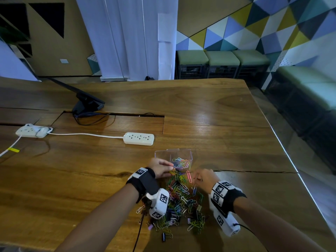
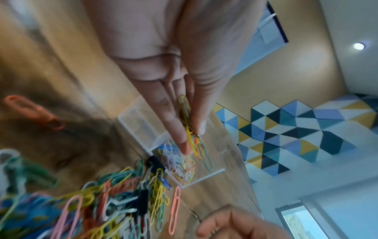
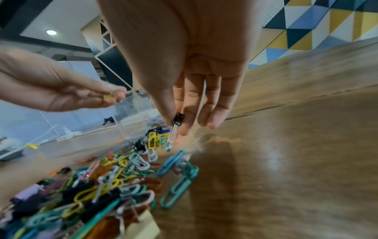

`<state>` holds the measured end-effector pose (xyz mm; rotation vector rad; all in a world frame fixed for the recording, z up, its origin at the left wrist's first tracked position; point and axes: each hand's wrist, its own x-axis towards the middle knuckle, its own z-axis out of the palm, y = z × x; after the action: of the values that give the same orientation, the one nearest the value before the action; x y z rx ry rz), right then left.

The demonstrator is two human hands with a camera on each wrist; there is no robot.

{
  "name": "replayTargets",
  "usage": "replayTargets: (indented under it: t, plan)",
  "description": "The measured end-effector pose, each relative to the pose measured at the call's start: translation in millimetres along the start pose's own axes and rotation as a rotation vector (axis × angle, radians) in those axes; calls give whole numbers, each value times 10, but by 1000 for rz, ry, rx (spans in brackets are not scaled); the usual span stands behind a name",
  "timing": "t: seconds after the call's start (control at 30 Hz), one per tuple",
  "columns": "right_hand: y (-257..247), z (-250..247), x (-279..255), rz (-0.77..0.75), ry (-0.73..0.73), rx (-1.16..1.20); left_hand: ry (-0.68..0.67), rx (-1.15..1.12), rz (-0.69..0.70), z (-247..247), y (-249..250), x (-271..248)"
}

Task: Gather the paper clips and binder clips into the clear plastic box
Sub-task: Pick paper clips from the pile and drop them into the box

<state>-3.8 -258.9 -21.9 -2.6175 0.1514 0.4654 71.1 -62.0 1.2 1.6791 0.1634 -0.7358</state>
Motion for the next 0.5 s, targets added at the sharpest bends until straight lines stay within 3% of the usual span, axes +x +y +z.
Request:
replayTargets:
  t: [0.33, 0.5]
  plan:
    - [214, -31, -8, 81, -125, -134, 184, 198, 202, 103, 351, 341]
    - [220, -67, -37, -21, -84, -211, 126, 327, 211, 200, 323, 498]
